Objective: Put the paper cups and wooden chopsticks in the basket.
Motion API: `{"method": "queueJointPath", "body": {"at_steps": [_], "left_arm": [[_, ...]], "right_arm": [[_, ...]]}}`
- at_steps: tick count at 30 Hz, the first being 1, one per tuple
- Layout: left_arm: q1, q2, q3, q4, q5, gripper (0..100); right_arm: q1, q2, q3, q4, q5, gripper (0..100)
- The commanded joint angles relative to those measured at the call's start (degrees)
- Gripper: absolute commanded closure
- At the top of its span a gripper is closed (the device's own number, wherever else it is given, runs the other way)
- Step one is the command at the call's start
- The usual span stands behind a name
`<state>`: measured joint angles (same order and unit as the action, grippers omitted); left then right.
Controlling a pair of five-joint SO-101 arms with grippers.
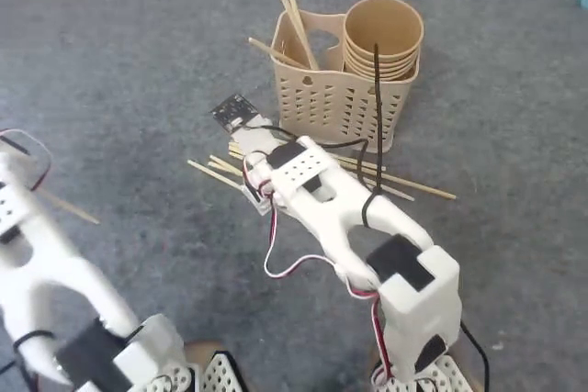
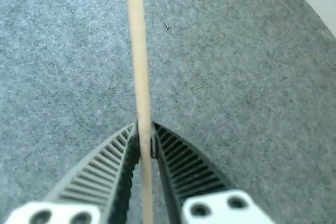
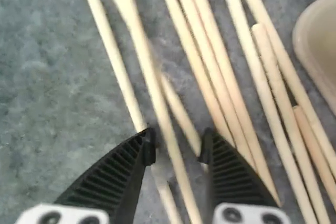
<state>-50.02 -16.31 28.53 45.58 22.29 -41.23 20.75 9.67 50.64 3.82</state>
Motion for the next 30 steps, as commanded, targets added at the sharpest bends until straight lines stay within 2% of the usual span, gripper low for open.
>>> {"method": "queueJointPath", "body": {"at_steps": [1, 18, 23, 30], "left_arm": [[-0.09, -0.62, -3.03, -1.76, 0.53, 99], [1.76, -1.41, -3.38, 0.00, 0.44, 99], [5.10, -5.36, -3.38, 3.87, 0.09, 99], [14.86, -14.24, 1.01, 9.67, -3.34, 99]], "right_arm": [[1.01, -1.19, -3.25, 0.92, 0.79, 98.0], [0.75, -17.01, -3.08, 15.69, 0.18, 99.0], [0.75, -27.91, -1.93, 20.70, -1.41, 99.0], [-3.82, -51.74, 8.44, 21.41, 1.76, 99.0]]}}
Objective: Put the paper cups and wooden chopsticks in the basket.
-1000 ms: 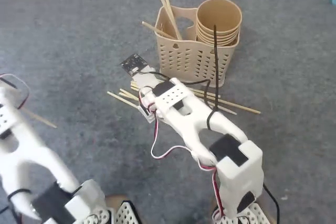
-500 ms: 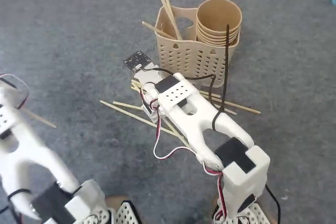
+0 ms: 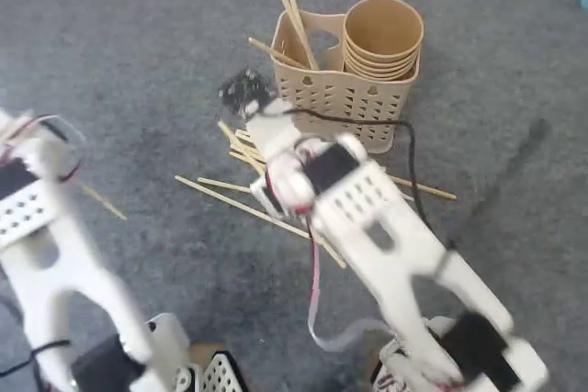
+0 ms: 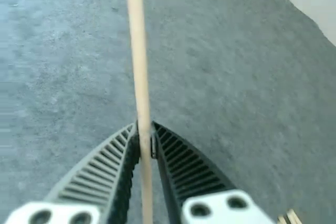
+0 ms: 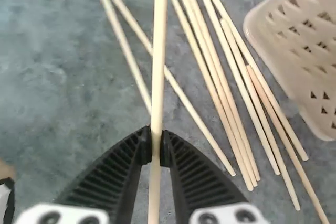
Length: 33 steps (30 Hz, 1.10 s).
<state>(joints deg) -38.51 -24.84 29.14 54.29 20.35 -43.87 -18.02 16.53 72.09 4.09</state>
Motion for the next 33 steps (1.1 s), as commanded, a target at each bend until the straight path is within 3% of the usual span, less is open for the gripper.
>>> {"method": "queueJointPath", "body": {"at_steps": [1, 9, 23, 33], "left_arm": [[4.13, -7.12, 1.19, 0.97, -1.85, 99], [18.55, -18.55, 12.26, 5.89, -3.78, 99], [24.79, -36.57, 39.96, -17.67, -3.60, 99], [24.79, -49.05, 47.16, -18.64, -4.84, 99]], "right_arm": [[-1.10, -16.66, 2.73, -1.10, 1.49, 99.1], [6.02, -29.14, 7.38, -18.59, 1.32, 99.1], [14.20, -22.37, 7.56, -56.92, 1.14, 98.9], [17.45, -2.07, 7.21, -84.53, 1.23, 98.8]]}}
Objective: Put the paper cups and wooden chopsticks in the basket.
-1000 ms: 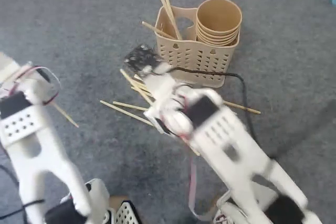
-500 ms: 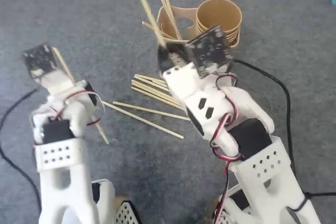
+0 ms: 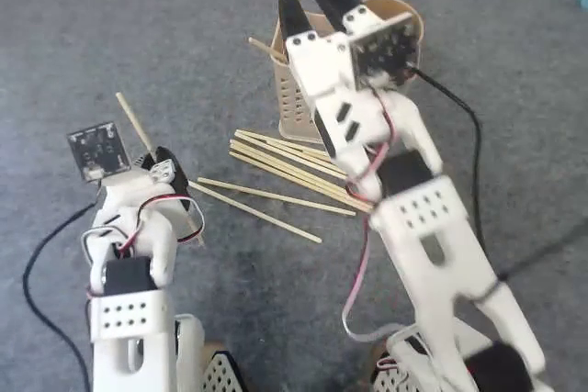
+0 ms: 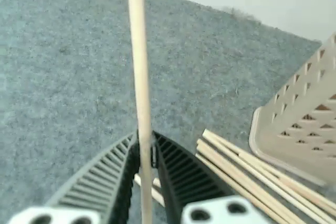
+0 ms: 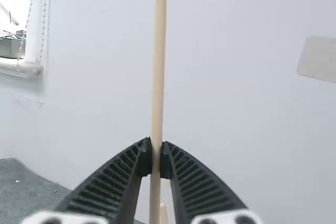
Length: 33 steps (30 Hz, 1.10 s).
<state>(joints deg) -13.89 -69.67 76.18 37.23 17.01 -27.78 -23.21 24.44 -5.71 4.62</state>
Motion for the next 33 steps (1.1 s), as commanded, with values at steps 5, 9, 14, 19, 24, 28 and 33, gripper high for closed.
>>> {"method": "queueJointPath", "body": {"at_steps": [5, 9, 14, 19, 24, 28, 33], "left_arm": [[0.44, -10.46, 3.12, -1.41, -3.34, 99], [0.44, -13.27, 3.82, 0.00, -3.34, 99], [0.44, -14.24, 3.82, 0.79, -3.34, 99], [0.44, -14.24, 3.82, 0.79, -3.34, 99], [0.44, -14.15, 3.65, 0.79, -3.16, 99], [0.44, -14.15, 3.21, 0.88, -2.90, 99], [0.18, -14.07, 1.19, 1.14, 1.49, 99]], "right_arm": [[4.53, 11.30, -1.76, -13.14, 0.70, 98.8], [5.93, 14.11, -2.99, -13.05, -4.75, 97.4], [5.67, 14.11, -3.16, -10.59, -7.30, 84.2], [5.41, 9.27, -3.87, -2.15, -7.38, 83.5], [5.85, -5.49, -3.69, 22.46, -11.78, 83.6], [5.93, -19.03, -3.60, 45.93, -21.36, 83.7], [5.93, -31.52, -0.09, 62.37, -22.15, 83.7]]}}
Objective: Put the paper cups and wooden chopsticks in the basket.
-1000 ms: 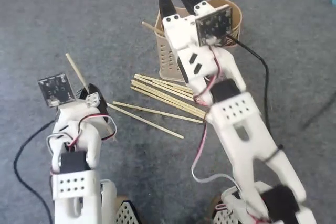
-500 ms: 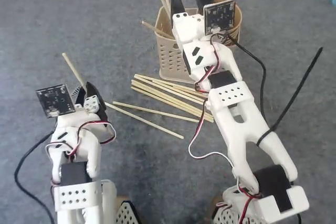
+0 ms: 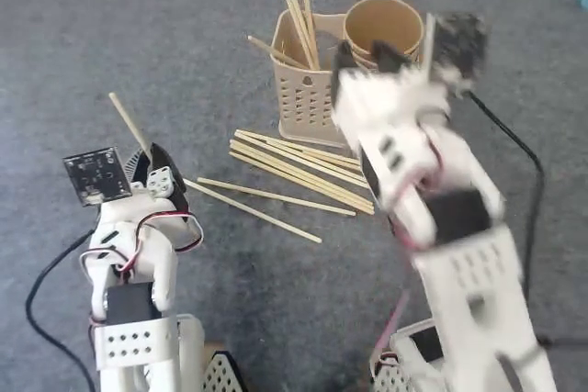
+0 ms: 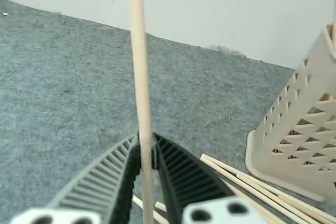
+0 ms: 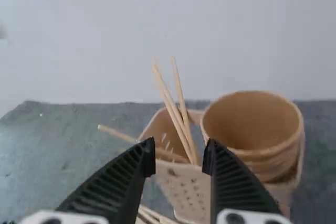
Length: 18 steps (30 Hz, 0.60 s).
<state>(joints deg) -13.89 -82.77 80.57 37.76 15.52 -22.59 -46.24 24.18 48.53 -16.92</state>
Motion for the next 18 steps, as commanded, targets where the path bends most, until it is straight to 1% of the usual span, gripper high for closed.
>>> {"method": "queueJointPath", "body": {"at_steps": [1, 4, 6, 8, 11, 14, 16, 18], "left_arm": [[0.18, -0.97, -4.26, 1.49, 3.25, 99], [0.18, -0.88, -9.36, 5.36, 3.16, 99], [0.53, -0.88, -12.62, 7.21, 3.16, 99], [0.62, -0.88, -15.25, 7.74, 3.16, 99], [1.41, 1.14, -19.21, 7.65, 1.23, 99], [4.48, 8.97, -25.98, 7.82, -1.32, 99], [5.71, 16.26, -32.40, 8.44, -1.49, 99], [6.95, 24.35, -40.40, 9.85, -1.49, 99]], "right_arm": [[0.75, -10.33, 1.67, 9.45, -0.62, 83.7], [2.77, -14.99, 7.56, 10.77, 0.62, 83.7], [5.49, -17.45, 13.19, 10.42, 2.90, 83.8], [8.48, -19.47, 20.04, 8.92, 3.52, 84.6], [10.15, -22.20, 30.42, 6.29, 3.87, 91.6], [10.07, -24.84, 38.07, 3.82, 5.54, 98.0], [10.33, -26.51, 41.05, 2.77, 7.21, 98.8], [10.42, -27.30, 43.78, 2.77, 7.03, 98.9]]}}
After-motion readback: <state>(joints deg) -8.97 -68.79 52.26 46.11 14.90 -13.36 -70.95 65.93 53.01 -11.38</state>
